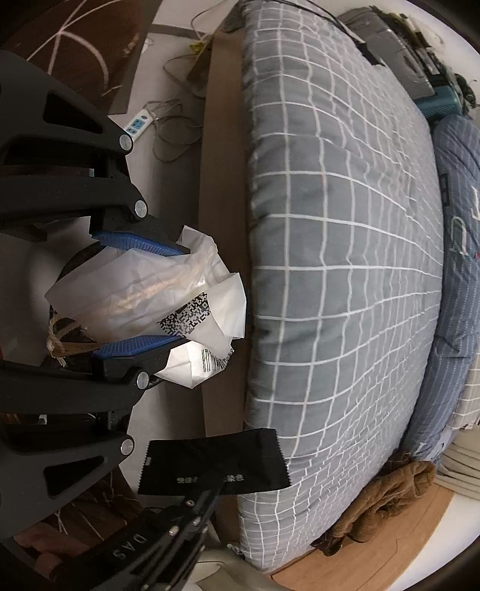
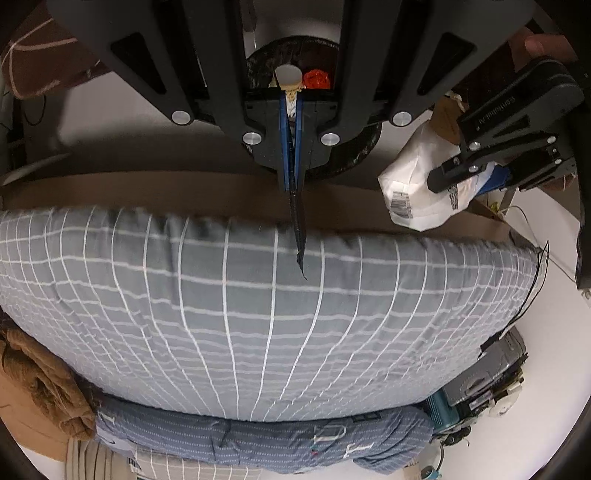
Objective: Collect trash
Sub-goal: 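Lift the clear bag and black wrapper and carry them over the bin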
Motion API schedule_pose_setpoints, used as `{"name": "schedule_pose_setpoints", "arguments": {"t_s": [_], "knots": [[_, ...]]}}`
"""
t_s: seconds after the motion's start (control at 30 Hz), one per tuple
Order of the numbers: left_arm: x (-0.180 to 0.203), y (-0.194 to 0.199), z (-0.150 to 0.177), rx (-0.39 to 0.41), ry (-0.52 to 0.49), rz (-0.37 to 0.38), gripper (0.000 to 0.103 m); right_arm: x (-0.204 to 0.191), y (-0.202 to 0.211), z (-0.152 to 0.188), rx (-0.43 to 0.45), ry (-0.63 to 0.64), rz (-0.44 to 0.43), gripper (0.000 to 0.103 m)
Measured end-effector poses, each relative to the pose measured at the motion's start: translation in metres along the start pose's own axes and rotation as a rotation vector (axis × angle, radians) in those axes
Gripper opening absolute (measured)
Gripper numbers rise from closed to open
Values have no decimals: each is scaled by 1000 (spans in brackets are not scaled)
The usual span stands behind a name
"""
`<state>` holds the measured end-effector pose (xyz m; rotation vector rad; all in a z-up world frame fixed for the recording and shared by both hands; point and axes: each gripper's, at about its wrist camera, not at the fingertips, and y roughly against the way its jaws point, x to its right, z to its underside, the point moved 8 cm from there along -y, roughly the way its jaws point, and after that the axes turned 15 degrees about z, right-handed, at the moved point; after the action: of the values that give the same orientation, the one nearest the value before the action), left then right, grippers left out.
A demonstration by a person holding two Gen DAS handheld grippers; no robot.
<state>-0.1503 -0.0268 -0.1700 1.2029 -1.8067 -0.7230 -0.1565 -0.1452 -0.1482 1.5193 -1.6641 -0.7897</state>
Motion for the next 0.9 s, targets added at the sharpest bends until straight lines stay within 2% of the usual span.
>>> {"name": "schedule_pose_setpoints", "arguments": {"t_s": [0.27,0.47,0.63,0.9], "knots": [[-21,-1,24,-33,36,-34,39,-12,-9,28,-64,10,-22,2],[-41,-21,38,-78,44,-61,39,-24,-40,48,-139,42,-19,2],[-63,-45,50,-114,88,-44,38,-37,-65,58,-196,58,-20,3],[-100,-53,58,-126,127,-91,38,-59,-93,70,-242,102,-18,5]]}}
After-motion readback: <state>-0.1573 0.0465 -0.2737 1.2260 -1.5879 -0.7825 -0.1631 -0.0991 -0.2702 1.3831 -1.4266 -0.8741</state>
